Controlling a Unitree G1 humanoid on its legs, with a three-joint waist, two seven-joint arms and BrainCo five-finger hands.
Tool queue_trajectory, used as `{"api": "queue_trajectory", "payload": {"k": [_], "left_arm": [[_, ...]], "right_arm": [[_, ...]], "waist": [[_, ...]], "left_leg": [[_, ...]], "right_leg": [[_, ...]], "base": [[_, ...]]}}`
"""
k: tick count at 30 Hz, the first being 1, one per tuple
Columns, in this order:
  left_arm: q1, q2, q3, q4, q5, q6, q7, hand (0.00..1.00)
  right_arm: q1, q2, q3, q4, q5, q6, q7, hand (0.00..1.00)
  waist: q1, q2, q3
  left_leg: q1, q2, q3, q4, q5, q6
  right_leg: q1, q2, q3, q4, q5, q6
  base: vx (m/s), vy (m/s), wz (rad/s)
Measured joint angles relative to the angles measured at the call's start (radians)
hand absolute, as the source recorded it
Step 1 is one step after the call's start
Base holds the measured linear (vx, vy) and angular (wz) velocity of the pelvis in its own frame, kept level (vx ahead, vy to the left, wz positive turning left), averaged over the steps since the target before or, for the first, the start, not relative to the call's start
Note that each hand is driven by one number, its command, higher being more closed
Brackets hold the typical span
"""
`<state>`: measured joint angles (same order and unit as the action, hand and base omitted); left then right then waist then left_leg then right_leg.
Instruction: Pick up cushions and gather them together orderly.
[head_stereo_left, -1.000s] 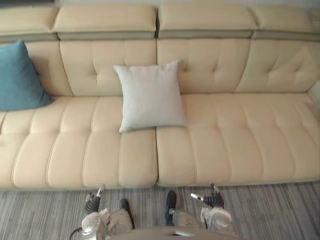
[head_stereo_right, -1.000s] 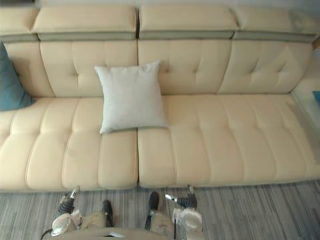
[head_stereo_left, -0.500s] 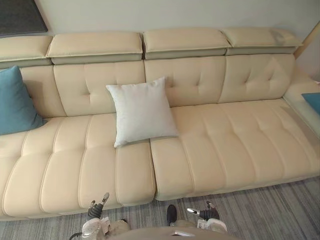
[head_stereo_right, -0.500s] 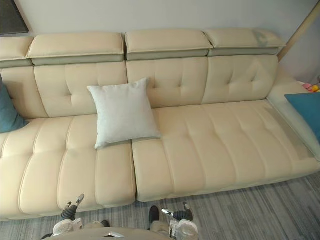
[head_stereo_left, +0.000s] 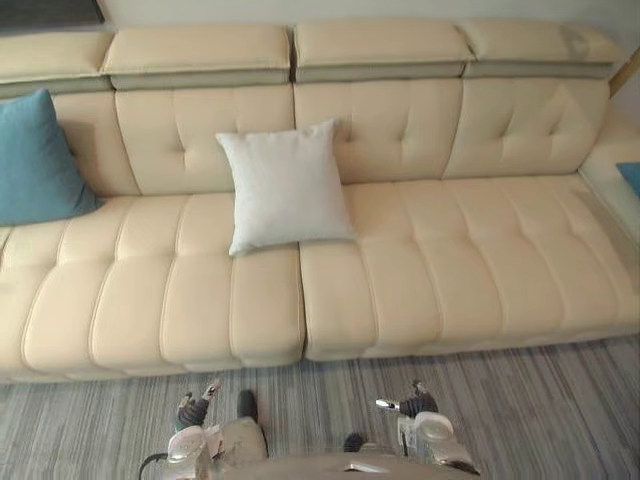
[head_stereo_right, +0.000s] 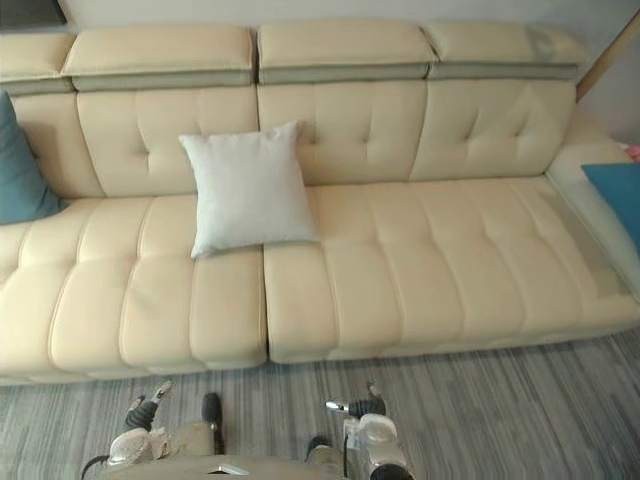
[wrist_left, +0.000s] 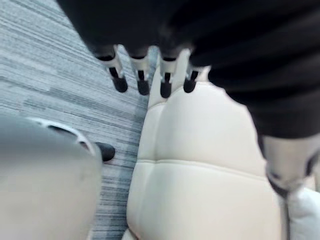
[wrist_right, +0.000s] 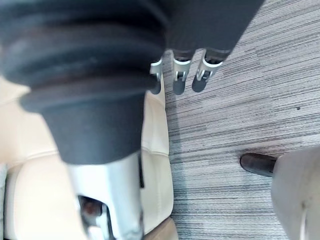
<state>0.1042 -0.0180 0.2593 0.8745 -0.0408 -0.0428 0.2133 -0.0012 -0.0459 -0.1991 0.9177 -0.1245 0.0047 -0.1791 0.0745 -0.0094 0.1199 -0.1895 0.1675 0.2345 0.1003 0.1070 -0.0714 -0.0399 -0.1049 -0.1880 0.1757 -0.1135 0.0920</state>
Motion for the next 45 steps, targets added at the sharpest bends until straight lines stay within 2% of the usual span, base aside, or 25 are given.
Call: {"api": "queue_trajectory", "payload": {"k": [2,3,4,5,6,8,9,10,13,15,18,21,23,26,29,30,31,33,35,37,38,39,42,43,45], "left_arm": [[0.005,0.000,-0.023,-0.003,0.000,0.000,0.000,0.00],[0.005,0.001,-0.026,-0.003,0.000,0.000,-0.001,0.00],[-0.005,0.006,-0.023,-0.008,0.000,0.000,-0.001,0.00],[-0.008,0.008,-0.011,-0.020,0.000,-0.001,-0.002,0.00],[-0.006,0.007,-0.007,-0.020,0.001,-0.001,-0.002,0.00],[0.011,-0.012,0.005,-0.018,0.003,0.000,-0.003,0.00],[0.018,-0.030,0.026,-0.020,0.000,0.000,-0.006,0.00],[0.023,-0.024,0.028,-0.020,0.001,0.000,-0.006,0.00],[0.042,0.006,0.014,-0.016,0.004,0.000,-0.007,0.00],[0.045,0.010,0.011,-0.012,0.006,0.000,-0.007,0.00],[0.045,0.008,-0.001,0.018,0.007,0.001,-0.009,0.00],[0.040,0.010,-0.019,0.042,0.016,0.002,-0.012,0.00],[0.033,0.010,-0.029,0.045,0.046,0.002,-0.026,0.00],[0.007,0.014,-0.037,0.059,0.084,0.002,-0.047,0.00],[-0.024,0.019,-0.069,0.061,0.095,0.003,-0.048,0.00],[-0.028,0.019,-0.072,0.061,0.097,0.003,-0.048,0.00],[-0.040,0.016,-0.084,0.061,0.107,0.003,-0.049,0.00],[-0.048,0.013,-0.094,0.061,0.114,0.003,-0.051,0.00],[-0.054,0.018,-0.115,0.060,0.117,0.003,-0.053,0.00],[-0.045,0.034,-0.118,0.068,0.121,0.003,-0.053,0.00],[-0.037,0.042,-0.127,0.075,0.121,0.003,-0.053,0.00],[-0.037,0.055,-0.149,0.086,0.122,0.007,-0.055,0.00],[-0.037,0.034,-0.178,0.091,0.122,0.012,-0.068,0.00],[-0.042,0.034,-0.186,0.088,0.123,0.012,-0.074,0.00],[-0.040,0.034,-0.186,0.082,0.122,0.012,-0.075,0.00]], "right_arm": [[0.007,0.000,-0.004,-0.001,0.000,0.001,-0.001,0.00],[0.010,0.002,-0.009,-0.004,0.000,0.002,-0.002,0.00],[0.025,0.011,-0.013,-0.008,0.000,0.001,-0.004,0.00],[0.030,0.007,-0.021,-0.011,0.001,0.001,-0.005,0.00],[0.036,0.004,-0.021,-0.014,0.001,0.003,-0.005,0.00],[0.081,0.005,-0.022,-0.044,0.001,0.003,-0.004,0.00],[0.090,0.019,-0.047,-0.044,0.006,0.004,-0.003,0.00],[0.090,0.033,-0.058,-0.044,0.007,0.005,-0.004,0.00],[0.104,0.072,-0.059,-0.037,0.010,0.006,0.001,0.00],[0.109,0.075,-0.060,-0.035,0.011,0.006,0.001,0.00],[0.111,0.070,-0.095,-0.028,0.021,0.005,0.000,0.00],[0.110,0.064,-0.100,-0.027,0.022,0.003,0.000,0.00],[0.109,0.065,-0.100,-0.028,0.026,0.003,0.000,0.00],[0.098,0.071,-0.100,-0.032,0.049,0.003,0.000,0.00],[0.061,0.072,-0.096,-0.037,0.051,0.000,-0.002,0.00],[0.056,0.071,-0.094,-0.036,0.050,-0.001,-0.002,0.00],[0.046,0.071,-0.090,-0.035,0.051,0.000,-0.003,0.00],[0.036,0.069,-0.090,-0.028,0.051,0.000,-0.003,0.00],[0.022,0.042,-0.088,-0.002,0.051,0.000,-0.002,0.00],[0.017,0.030,-0.086,0.007,0.050,0.002,-0.004,0.00],[0.023,0.031,-0.084,0.008,0.050,0.002,-0.005,0.00],[0.032,0.024,-0.081,0.010,0.059,0.001,-0.006,0.00],[0.024,-0.002,-0.081,0.008,0.061,0.001,-0.006,0.00],[0.026,-0.004,-0.081,0.009,0.060,0.001,-0.006,0.00],[0.028,-0.003,-0.079,0.013,0.060,0.002,-0.006,0.00]], "waist": [[-0.006,0.009,0.004],[-0.009,0.000,0.003],[-0.016,-0.027,0.008],[-0.017,-0.036,0.011],[-0.018,-0.034,0.010],[-0.022,-0.002,0.002],[-0.022,0.009,0.002],[-0.021,0.007,0.001],[-0.043,-0.046,-0.037],[-0.047,-0.053,-0.046],[-0.058,-0.034,-0.057],[-0.053,-0.021,-0.065],[-0.054,-0.024,-0.065],[-0.062,-0.030,-0.058],[-0.070,-0.037,-0.038],[-0.071,-0.036,-0.037],[-0.078,-0.026,-0.023],[-0.081,-0.017,-0.009],[-0.083,0.025,0.014],[-0.083,0.033,0.019],[-0.082,0.024,0.016],[-0.085,0.020,0.015],[-0.086,0.054,0.025],[-0.087,0.065,0.020],[-0.083,0.054,0.027]], "left_leg": [[0.001,-0.006,-0.006,-0.054,0.009,-0.012],[0.000,-0.015,-0.007,-0.066,-0.007,-0.035],[-0.015,-0.028,0.001,-0.045,-0.022,-0.014],[-0.056,-0.048,-0.002,0.164,-0.066,0.052],[-0.056,-0.054,-0.006,0.239,-0.103,0.056],[-0.024,-0.043,-0.046,0.355,-0.279,0.016],[-0.007,-0.051,-0.056,0.340,-0.330,0.007],[0.000,-0.060,-0.040,0.319,-0.333,0.010],[0.050,-0.120,-0.017,0.161,-0.315,-0.017],[0.076,-0.151,-0.017,0.099,-0.301,-0.025],[0.110,-0.175,-0.016,0.031,-0.252,-0.012],[0.132,-0.175,-0.011,0.022,-0.202,0.026],[0.147,-0.169,0.024,0.023,-0.205,0.041],[0.159,-0.141,0.098,0.060,-0.236,0.071],[0.161,-0.110,0.210,0.092,-0.272,0.078],[0.160,-0.106,0.233,0.091,-0.273,0.080],[0.161,-0.096,0.297,0.090,-0.277,0.087],[0.178,-0.079,0.381,0.090,-0.283,0.088],[0.213,-0.031,0.481,0.088,-0.286,0.082],[0.244,-0.008,0.562,0.089,-0.286,0.042],[0.248,-0.018,0.563,0.090,-0.287,0.035],[0.269,-0.028,0.549,0.083,-0.277,0.016],[0.281,-0.007,0.491,0.073,-0.289,-0.009],[0.275,0.037,0.475,0.162,-0.304,-0.020],[0.247,0.097,0.447,0.311,-0.318,-0.003]], "right_leg": [[-0.026,-0.003,-0.023,0.020,-0.002,-0.021],[-0.034,-0.017,-0.027,0.012,0.003,-0.032],[-0.044,-0.042,-0.033,0.008,0.010,-0.038],[-0.064,-0.082,-0.039,0.024,0.025,-0.029],[-0.064,-0.090,-0.036,0.026,0.032,-0.022],[-0.063,-0.074,-0.011,0.026,0.040,-0.007],[-0.065,-0.057,0.026,0.020,0.045,0.001],[-0.066,-0.062,0.042,0.005,0.049,0.003],[-0.056,-0.064,0.080,-0.051,0.070,-0.012],[-0.039,-0.051,0.091,-0.079,0.079,-0.026],[-0.033,-0.049,0.122,-0.102,0.097,-0.021],[-0.032,-0.028,0.178,-0.123,0.111,-0.002],[-0.031,-0.014,0.221,-0.141,0.137,-0.001],[-0.054,0.022,0.310,-0.161,0.191,-0.029],[-0.115,0.071,0.369,-0.168,0.281,-0.059],[-0.126,0.075,0.361,-0.175,0.299,-0.064],[-0.138,0.075,0.294,-0.201,0.315,-0.105],[-0.152,0.059,0.105,-0.157,0.225,-0.176],[-0.163,0.032,-0.173,-0.072,0.161,-0.174],[-0.137,-0.002,-0.360,-0.031,0.114,-0.177],[-0.127,-0.012,-0.373,-0.037,0.109,-0.173],[-0.123,0.006,-0.340,-0.053,0.139,-0.144],[-0.137,0.056,-0.277,-0.055,0.123,-0.144],[-0.130,0.080,-0.252,-0.048,0.105,-0.149],[-0.104,0.103,-0.218,-0.045,0.090,-0.156]], "base": [[-0.33,0.024,0.24],[-0.17,0.048,0.21],[-0.17,0.102,0.16],[-0.14,0.096,0.07],[-0.21,0.163,-0.06],[-0.15,0.188,-0.35],[-0.11,0.190,-0.52],[-0.09,0.189,-0.51],[-0.01,0.075,-0.21],[0.07,-0.023,0.01],[0.03,-0.005,-0.05],[0.09,0.015,-0.53],[0.10,0.015,-0.89],[0.05,0.002,-1.10],[-0.02,0.017,-1.49],[-0.05,-0.003,-1.43],[-0.05,-0.023,-1.14],[-0.08,-0.038,-1.25],[-0.12,-0.076,-1.42],[-0.03,-0.150,-1.32],[0.06,-0.198,-1.25],[0.09,-0.220,-0.82],[0.07,-0.185,-0.96],[0.04,-0.082,-0.58],[0.06,-0.099,-0.56]]}}
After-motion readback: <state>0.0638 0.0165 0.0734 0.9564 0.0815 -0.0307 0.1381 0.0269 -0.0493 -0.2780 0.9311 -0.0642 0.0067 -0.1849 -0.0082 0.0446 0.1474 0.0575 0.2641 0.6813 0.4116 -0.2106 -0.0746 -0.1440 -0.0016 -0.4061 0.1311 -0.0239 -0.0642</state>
